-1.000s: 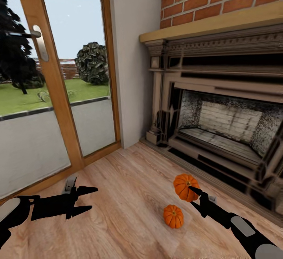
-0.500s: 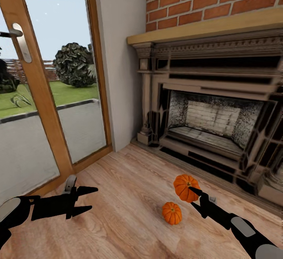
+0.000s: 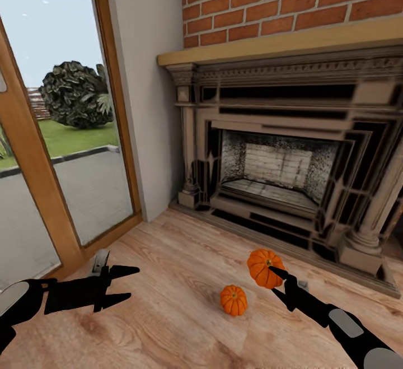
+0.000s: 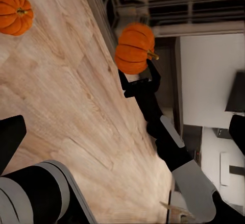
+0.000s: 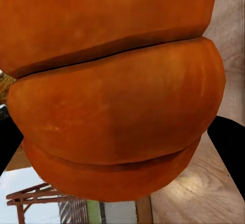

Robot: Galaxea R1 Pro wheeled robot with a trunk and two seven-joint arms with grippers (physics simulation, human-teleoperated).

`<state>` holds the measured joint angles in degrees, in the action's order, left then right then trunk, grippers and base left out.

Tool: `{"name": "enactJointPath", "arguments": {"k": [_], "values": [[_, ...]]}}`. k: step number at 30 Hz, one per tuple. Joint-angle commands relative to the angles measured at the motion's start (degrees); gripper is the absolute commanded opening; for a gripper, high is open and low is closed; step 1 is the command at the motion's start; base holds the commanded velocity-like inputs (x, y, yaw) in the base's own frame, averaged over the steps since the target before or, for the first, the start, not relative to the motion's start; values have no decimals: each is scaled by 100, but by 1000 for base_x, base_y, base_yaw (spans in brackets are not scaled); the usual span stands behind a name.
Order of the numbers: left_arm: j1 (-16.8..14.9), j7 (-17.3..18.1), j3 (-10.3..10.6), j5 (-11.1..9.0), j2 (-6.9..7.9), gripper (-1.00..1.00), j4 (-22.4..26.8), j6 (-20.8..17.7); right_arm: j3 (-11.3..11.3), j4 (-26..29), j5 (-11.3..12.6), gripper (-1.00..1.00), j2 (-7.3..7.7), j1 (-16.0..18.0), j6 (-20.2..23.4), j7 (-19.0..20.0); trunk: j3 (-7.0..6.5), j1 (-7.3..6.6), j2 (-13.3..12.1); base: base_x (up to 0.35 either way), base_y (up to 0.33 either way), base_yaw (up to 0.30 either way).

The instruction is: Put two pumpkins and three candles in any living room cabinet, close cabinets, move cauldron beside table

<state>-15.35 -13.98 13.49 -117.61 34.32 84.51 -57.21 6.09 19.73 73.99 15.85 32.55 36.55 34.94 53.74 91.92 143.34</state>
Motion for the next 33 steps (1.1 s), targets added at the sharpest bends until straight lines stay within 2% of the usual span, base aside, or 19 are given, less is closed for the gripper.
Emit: {"name": "enactJointPath", "arguments": {"k": [1,33], "values": [[-3,-53,5,-61,5,100,4,-1,41,-4,63,-100,6,6,10,12,1,-1,3,0,2,-269],[-3,-53,5,-61,0,100,-14,-1,41,-19,63,-100,6,6,6,4,-147,-1,3,0,0,-269]]}}
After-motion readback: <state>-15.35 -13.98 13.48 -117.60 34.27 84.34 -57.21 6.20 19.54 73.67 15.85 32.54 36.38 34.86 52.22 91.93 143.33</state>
